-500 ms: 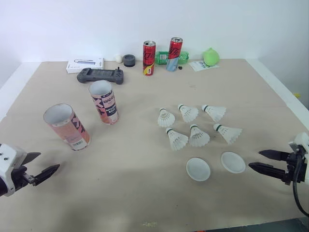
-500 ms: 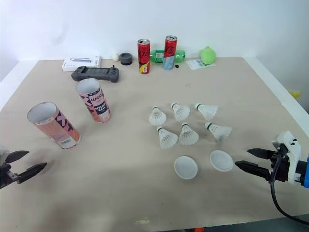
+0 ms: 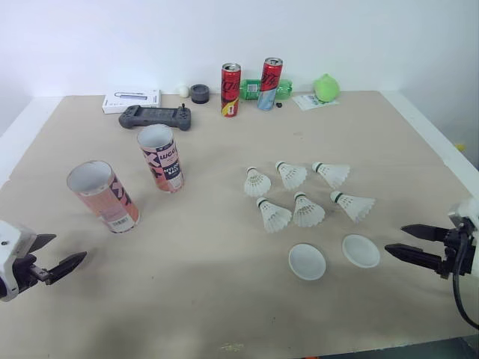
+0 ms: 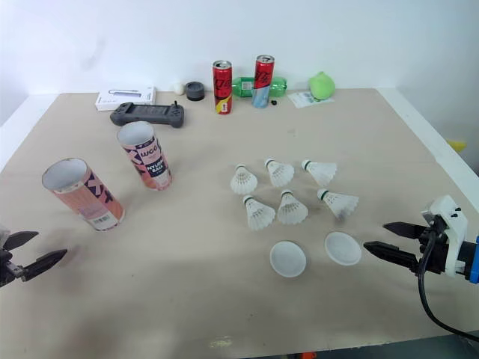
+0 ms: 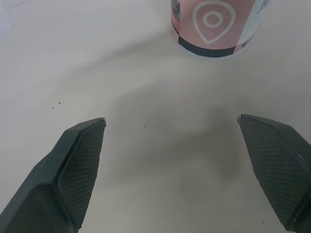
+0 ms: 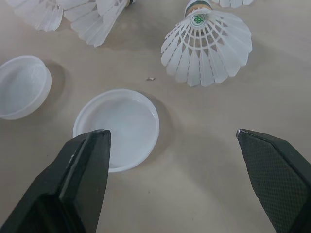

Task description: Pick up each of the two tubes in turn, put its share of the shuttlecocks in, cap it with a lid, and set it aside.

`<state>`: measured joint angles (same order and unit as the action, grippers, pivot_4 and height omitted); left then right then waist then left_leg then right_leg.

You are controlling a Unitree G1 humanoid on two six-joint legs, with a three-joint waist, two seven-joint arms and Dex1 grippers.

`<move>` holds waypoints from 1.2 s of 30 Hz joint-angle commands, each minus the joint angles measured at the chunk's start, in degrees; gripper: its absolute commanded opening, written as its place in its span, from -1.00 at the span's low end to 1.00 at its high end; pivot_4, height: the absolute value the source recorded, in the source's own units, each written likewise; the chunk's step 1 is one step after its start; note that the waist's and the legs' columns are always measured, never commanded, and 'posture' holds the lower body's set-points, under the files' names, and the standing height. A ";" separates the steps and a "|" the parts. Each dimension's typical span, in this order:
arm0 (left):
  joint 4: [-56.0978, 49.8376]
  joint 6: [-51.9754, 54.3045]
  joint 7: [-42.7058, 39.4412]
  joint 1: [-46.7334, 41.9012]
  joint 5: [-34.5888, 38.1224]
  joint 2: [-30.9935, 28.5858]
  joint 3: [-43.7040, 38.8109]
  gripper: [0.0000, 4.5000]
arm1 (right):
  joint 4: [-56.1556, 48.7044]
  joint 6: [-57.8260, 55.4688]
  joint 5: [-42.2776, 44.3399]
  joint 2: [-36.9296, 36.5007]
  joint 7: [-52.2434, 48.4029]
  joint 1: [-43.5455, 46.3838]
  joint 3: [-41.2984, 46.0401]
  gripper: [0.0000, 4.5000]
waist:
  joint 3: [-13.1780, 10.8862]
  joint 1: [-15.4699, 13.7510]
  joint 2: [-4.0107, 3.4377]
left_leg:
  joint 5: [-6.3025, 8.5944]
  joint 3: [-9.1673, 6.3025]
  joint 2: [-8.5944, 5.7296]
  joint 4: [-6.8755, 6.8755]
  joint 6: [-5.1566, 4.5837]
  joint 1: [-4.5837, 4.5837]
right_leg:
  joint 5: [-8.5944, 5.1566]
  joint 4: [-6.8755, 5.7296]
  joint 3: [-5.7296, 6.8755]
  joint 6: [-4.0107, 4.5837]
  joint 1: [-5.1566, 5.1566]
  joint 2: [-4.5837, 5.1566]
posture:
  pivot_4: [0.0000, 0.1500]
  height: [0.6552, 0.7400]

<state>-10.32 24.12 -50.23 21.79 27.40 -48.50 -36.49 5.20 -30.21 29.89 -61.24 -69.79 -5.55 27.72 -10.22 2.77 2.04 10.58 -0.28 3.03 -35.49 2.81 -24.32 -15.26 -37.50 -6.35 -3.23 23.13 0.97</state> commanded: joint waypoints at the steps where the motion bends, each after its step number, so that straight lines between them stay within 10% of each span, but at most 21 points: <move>1: -1.41 -0.16 0.53 0.14 -0.73 -0.45 -2.11 1.00 | -0.74 0.46 -0.15 -0.96 0.08 1.55 1.02 0.98 | 0.00 0.00 0.00 | 0.00 0.00 0.00 -0.02 0.00 0.00 | 0.00 -0.04 -0.01 0.00 0.00 0.00 | 1.00 1.00; 14: -6.73 -2.97 3.71 -1.98 1.80 8.18 0.15 1.00 | -32.29 -15.29 24.27 4.88 9.26 22.39 -7.06 0.98 | 0.09 0.07 0.00 | -0.08 0.00 0.28 -0.27 -0.07 0.13 | 0.02 -0.67 -0.14 0.17 0.12 -0.36 | 1.00 1.00; 24: -2.84 -6.89 14.56 -10.30 -5.71 17.21 11.72 1.00 | -34.14 -14.30 16.93 12.97 11.44 31.87 -27.89 0.98 | 0.18 -0.31 0.16 | -0.17 -0.02 0.35 -0.46 0.05 -0.14 | 0.08 -0.65 -0.15 0.03 0.15 -0.44 | 1.00 1.00; 36: 7.12 -7.78 15.87 -18.72 -10.28 15.92 18.14 1.00 | -33.83 -10.78 12.65 18.54 13.29 32.71 -30.69 0.98 | 0.25 -0.15 0.05 | -0.33 -0.05 0.53 -0.45 -0.03 0.02 | 0.32 -0.73 -0.11 0.20 0.11 -0.66 | 1.00 1.00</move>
<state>-5.41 16.86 -34.38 3.44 18.70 -32.16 -19.52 -27.68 -41.97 42.78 -42.99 -57.00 26.25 -3.17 -9.96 2.62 2.10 10.23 -0.33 3.55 -35.94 2.78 -24.30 -14.91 -38.23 -6.46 -3.02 23.25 0.31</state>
